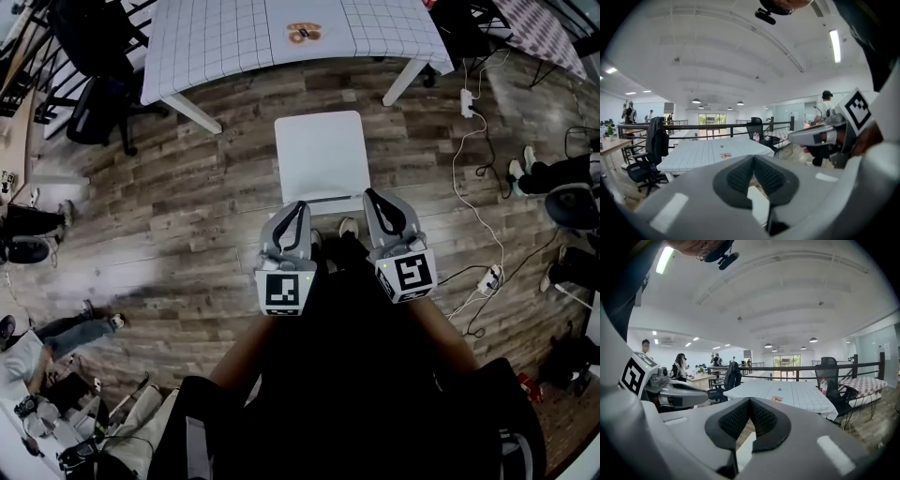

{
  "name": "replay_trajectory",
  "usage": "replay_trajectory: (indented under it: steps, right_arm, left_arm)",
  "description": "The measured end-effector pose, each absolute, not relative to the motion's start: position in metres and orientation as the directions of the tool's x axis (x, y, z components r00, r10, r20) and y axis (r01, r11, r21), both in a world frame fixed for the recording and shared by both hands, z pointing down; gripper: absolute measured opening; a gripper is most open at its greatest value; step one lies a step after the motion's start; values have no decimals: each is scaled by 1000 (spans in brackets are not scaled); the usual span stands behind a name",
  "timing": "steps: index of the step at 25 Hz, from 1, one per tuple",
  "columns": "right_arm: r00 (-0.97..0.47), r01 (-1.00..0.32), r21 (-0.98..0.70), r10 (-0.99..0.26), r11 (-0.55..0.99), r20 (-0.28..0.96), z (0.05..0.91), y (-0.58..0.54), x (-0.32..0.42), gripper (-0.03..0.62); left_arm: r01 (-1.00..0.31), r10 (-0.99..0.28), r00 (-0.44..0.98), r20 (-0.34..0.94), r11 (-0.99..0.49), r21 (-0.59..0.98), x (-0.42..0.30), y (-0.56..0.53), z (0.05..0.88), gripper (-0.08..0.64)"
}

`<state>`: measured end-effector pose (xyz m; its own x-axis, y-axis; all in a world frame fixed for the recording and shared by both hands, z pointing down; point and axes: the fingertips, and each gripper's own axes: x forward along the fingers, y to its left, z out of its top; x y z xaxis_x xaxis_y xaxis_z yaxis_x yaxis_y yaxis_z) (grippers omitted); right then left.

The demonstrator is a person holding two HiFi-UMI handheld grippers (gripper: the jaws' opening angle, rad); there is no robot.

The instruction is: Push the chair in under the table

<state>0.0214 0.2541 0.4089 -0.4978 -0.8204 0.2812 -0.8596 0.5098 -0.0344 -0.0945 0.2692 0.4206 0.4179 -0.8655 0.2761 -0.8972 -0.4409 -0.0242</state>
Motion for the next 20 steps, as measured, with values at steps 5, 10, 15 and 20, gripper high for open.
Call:
replay_trajectory:
  steps: [5,10,15,20]
  right_arm:
    - [-549,-811,-35,-738,584,393,440,238,25,-2]
    - [-592,-739,-14,-640,673,490,475,238,21,2]
    - [-599,-600,61,-499,798,626,521,242,12,78]
    - [-567,-425,76,-331,902,755,564,259,7,128]
  left_arm:
    - [-858,-811,455,367,-509,-61,-78,258,449,9]
    - [-829,-766,460,450,-551,-91,-70,253,481,11]
    - [-769,-618,506,601,-639,-9,-65,252,528,78]
    - [-667,-451,541,710,-745,35,-53,267,567,138]
